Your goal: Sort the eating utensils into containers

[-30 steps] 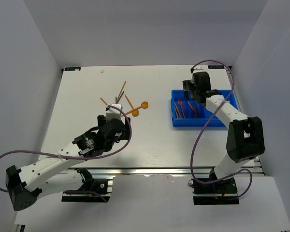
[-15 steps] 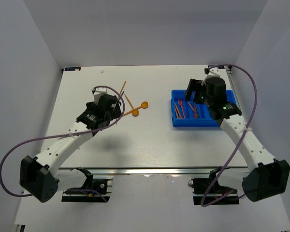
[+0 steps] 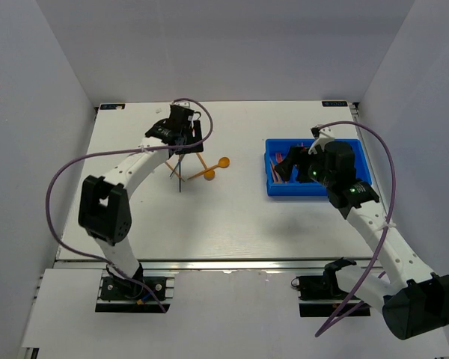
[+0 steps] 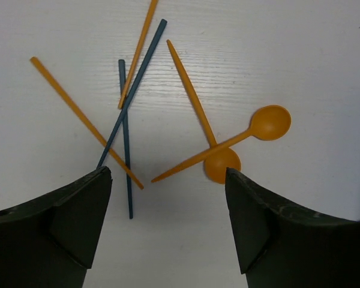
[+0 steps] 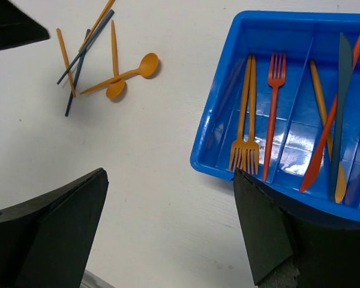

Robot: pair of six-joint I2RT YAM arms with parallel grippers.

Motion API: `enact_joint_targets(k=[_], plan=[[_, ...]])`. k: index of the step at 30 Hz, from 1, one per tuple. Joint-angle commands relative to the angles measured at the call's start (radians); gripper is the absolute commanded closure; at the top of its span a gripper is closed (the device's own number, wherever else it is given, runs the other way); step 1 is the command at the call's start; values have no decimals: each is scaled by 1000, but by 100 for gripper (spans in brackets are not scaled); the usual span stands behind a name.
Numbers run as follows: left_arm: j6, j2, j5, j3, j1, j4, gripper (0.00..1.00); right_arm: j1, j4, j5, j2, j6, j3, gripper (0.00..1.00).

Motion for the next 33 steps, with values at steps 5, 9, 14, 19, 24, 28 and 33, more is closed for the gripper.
enact_joint_targets(k=[5,9,14,19,24,28,33], plan=[[85,201,215,190,24,-25,26,-2,-34,-34,-79,-43,-49,12],[-37,295,189,230,24,-14,26,-2,-45,3,-104,-21,-73,12],[-151,357,135,216,16,39,28,-2,-51,-3,-121,-12,-86,13],[-184,444,57,259,0,30,45,-2,-48,-14,-134,-12,-99,13],[-211,501,14,302,-7,-2,54,-2,-45,-22,-141,-13,-104,14],[-204,535,-9,333,-23,-37,76,-2,-42,-23,-145,-18,-104,14],[-205,479,-24,314,-48,-15,100,-2,-18,-81,-145,-20,-116,13]])
